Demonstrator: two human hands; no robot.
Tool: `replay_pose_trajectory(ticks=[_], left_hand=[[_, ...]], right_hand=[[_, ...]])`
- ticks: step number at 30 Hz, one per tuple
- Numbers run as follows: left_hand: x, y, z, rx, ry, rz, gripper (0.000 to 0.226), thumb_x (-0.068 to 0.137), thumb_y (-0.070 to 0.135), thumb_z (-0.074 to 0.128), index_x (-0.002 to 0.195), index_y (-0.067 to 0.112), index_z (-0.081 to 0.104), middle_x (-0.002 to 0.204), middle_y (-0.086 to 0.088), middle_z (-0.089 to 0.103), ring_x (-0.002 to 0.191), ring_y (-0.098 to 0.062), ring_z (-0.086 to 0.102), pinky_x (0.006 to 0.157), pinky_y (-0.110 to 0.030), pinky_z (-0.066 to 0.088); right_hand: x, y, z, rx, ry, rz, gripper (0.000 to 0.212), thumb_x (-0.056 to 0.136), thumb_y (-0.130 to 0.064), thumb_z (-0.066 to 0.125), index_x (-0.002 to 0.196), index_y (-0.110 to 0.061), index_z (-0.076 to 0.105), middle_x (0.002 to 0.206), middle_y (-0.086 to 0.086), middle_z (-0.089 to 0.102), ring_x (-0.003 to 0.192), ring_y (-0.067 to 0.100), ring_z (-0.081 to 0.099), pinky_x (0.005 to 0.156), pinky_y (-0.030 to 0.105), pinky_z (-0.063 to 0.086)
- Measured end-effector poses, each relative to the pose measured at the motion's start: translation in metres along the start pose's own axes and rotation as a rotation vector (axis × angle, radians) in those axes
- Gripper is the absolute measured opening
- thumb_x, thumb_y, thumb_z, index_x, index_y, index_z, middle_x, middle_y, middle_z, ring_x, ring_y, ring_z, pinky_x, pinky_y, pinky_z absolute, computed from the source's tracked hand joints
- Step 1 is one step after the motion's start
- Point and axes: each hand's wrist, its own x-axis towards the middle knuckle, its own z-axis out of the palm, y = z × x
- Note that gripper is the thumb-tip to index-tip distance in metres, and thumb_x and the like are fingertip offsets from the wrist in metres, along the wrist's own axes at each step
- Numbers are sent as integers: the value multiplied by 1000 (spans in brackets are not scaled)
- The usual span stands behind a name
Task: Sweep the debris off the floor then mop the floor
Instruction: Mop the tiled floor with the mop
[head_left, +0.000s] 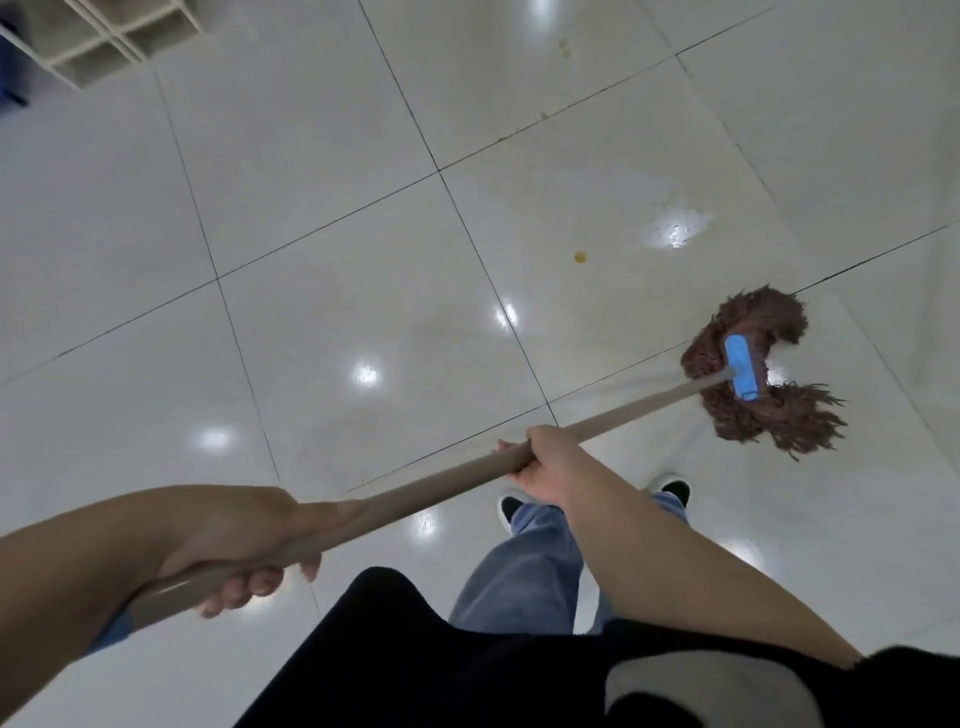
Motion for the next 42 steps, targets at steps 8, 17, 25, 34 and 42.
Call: replay_pose_trajectory(ticks=[8, 17, 25, 34, 42], left_hand=[[30, 95, 39, 59, 30, 131, 61, 85, 69, 36, 79, 11, 55, 31, 6, 42, 26, -13, 40, 35, -14, 36], [42, 269, 73, -41, -21, 231, 58, 86, 65, 38, 75, 10, 52, 29, 5, 41, 23, -12, 35, 37, -9, 32], [45, 338, 100, -58, -52, 334, 55, 93, 56, 36, 74, 7, 52, 46, -4, 42, 22, -13, 36, 35, -11, 35], [45, 241, 159, -138, 42, 294, 60, 83, 68, 40, 67, 12, 56, 43, -1, 43, 26, -14, 37, 39, -12, 36], [55, 95, 293, -361, 11, 255, 62, 84, 70, 37, 80, 10, 54, 36, 3, 42, 29, -12, 39, 37, -14, 36]], right_hand=[[22, -71, -60, -89, 61, -42, 35, 102, -10, 35, 136, 0, 32, 81, 19, 52, 74, 24, 55, 81, 40, 47], [35, -213, -141, -7, 212, -156, 47, 101, -31, 39, 137, -1, 31, 87, 14, 51, 91, 28, 60, 79, 37, 48], [23, -253, -163, 250, 236, -205, 47, 95, -49, 45, 122, -12, 34, 87, 15, 49, 68, 27, 58, 38, 34, 54], [4, -165, -173, 124, 195, -166, 28, 100, -40, 34, 111, -14, 32, 64, 4, 40, 52, 12, 39, 44, 21, 38], [-23, -10, -219, -83, 87, -119, 34, 100, -31, 37, 70, -16, 34, 37, 3, 48, 36, 14, 47, 35, 11, 39]])
